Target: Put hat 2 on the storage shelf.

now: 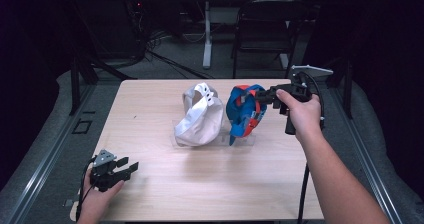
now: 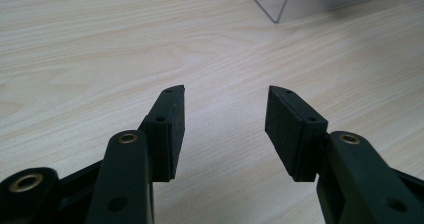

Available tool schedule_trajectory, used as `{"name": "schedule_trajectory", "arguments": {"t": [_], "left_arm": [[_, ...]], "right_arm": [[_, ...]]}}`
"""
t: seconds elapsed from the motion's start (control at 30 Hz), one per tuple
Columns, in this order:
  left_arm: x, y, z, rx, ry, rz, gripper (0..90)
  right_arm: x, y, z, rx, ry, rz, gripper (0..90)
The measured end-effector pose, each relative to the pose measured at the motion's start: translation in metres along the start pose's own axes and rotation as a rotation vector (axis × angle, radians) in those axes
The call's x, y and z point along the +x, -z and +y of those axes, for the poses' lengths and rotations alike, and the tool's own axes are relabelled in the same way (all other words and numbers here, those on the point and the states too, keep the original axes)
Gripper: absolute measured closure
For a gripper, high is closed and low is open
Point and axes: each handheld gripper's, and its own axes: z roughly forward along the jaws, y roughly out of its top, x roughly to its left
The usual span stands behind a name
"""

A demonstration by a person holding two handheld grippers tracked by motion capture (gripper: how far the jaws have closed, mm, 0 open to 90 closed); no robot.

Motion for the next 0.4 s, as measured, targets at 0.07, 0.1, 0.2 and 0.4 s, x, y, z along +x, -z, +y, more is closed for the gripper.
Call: {"name": "schedule_trajectory", "arguments": {"t": [0.07, 0.1, 0.2, 0.4], "left_arm": [[0.0, 0.0, 0.0, -0.001, 0.001, 0.0, 50.2], [0.0, 0.0, 0.0, 0.0, 0.0, 0.002, 49.9], [0.0, 0.0, 0.0, -0.002, 0.001, 0.002, 49.3], [-0.001, 0.0, 0.0, -0.009, -0.004, 0.009, 46.6]], "right_arm": [[0.0, 0.005, -0.003, -0.024, 0.04, -0.028, 62.8], [0.001, 0.008, -0.005, -0.035, 0.064, -0.048, 59.6], [0.0, 0.015, -0.014, -0.064, 0.133, -0.1, 56.3], [-0.008, 0.018, -0.043, -0.113, 0.289, -0.156, 44.5]]}}
